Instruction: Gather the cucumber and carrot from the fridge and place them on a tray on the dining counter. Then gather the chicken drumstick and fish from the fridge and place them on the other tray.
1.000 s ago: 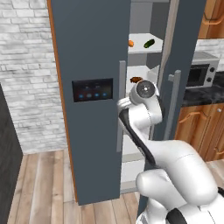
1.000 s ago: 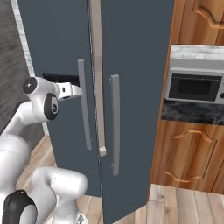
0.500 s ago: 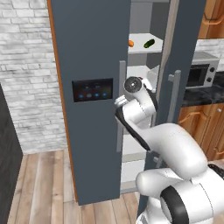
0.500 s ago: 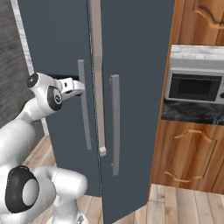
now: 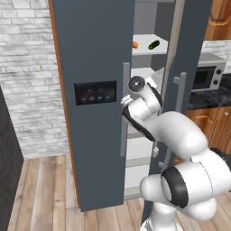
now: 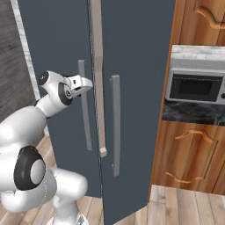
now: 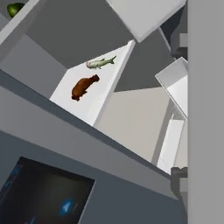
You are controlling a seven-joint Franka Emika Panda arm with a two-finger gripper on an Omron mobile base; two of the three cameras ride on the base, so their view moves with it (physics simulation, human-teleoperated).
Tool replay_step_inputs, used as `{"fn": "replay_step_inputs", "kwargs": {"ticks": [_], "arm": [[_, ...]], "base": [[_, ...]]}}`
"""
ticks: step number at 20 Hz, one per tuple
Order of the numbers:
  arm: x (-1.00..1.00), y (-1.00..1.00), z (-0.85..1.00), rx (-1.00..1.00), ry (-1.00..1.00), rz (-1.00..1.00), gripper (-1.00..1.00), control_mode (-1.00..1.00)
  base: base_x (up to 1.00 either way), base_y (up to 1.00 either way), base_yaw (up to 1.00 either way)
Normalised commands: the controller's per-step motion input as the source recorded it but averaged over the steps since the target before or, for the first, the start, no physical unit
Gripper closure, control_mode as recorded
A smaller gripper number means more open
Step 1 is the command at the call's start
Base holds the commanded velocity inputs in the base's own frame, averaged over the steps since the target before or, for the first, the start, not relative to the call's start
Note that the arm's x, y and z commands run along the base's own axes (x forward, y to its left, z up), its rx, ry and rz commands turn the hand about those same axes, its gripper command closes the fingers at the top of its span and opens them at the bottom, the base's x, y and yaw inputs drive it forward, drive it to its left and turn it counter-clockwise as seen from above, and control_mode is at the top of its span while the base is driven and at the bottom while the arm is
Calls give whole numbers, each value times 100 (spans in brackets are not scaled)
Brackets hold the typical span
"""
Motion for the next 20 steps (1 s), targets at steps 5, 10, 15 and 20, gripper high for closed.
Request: {"fn": "replay_step_inputs", "kwargs": {"ticks": [5, 10, 15, 20], "arm": [[41, -10, 0, -1, 4, 0, -100, -100], [27, -22, 0, 0, 8, 0, -100, -100], [2, -31, 0, 0, 8, -1, -100, -100], [-18, -42, 0, 0, 5, -5, -100, -100]], "base": [[0, 0, 0], [0, 0, 0], [0, 0, 0], [0, 0, 0]]}}
